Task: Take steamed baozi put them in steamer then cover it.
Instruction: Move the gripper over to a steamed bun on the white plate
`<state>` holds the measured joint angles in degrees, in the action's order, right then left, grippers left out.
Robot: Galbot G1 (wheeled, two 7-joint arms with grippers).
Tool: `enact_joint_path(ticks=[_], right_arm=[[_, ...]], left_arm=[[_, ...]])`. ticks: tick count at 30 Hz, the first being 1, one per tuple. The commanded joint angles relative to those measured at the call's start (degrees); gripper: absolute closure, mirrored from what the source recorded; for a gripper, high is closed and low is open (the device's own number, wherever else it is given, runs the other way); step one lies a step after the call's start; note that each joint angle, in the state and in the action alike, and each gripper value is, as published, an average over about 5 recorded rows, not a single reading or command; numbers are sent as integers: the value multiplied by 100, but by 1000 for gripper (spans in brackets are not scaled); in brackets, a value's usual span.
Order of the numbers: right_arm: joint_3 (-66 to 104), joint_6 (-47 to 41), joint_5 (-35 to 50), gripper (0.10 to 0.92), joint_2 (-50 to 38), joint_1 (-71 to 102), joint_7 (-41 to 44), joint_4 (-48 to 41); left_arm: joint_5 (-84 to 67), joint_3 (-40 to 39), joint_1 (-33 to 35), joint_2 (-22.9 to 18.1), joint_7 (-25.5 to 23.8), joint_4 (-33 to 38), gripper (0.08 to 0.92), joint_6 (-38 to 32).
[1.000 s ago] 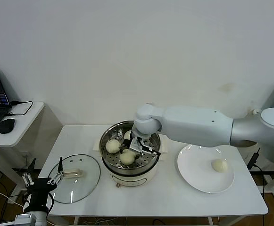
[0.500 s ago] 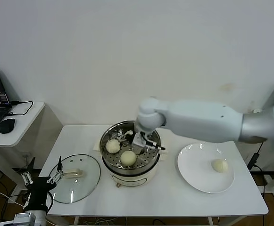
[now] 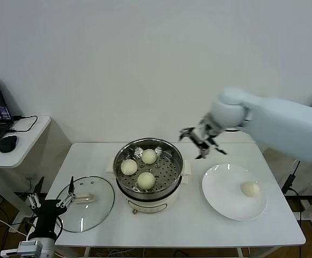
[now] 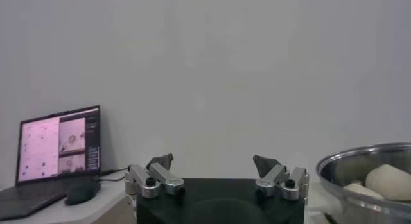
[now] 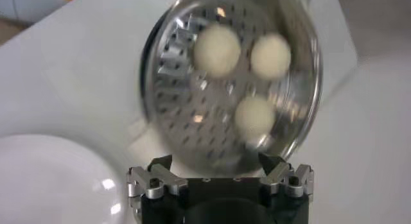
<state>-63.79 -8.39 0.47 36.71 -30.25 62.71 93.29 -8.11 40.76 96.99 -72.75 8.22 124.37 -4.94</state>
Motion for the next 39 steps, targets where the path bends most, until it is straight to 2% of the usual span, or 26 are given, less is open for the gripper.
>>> enact_joint_path(ticks=[1, 8, 13, 25, 39], right_arm=[[1628, -371, -485, 202, -1926, 2022, 121, -27], [3521, -200, -1149, 203, -2007, 4384, 10, -428], [4142, -213, -1475, 202, -1769, 5183, -80, -743], [4463, -96, -2157, 203, -943, 5574, -203, -1742], [4419, 90, -2287, 203, -23, 5197, -415, -2597]], left_arm=[[28, -146, -7, 76, -4, 7, 177, 6], [84, -190, 31, 95, -9, 10, 177, 11], [128, -209, 33, 78, -12, 19, 177, 32], [154, -102, 143, 42, -11, 61, 177, 33], [179, -75, 152, -1, -12, 30, 177, 34]])
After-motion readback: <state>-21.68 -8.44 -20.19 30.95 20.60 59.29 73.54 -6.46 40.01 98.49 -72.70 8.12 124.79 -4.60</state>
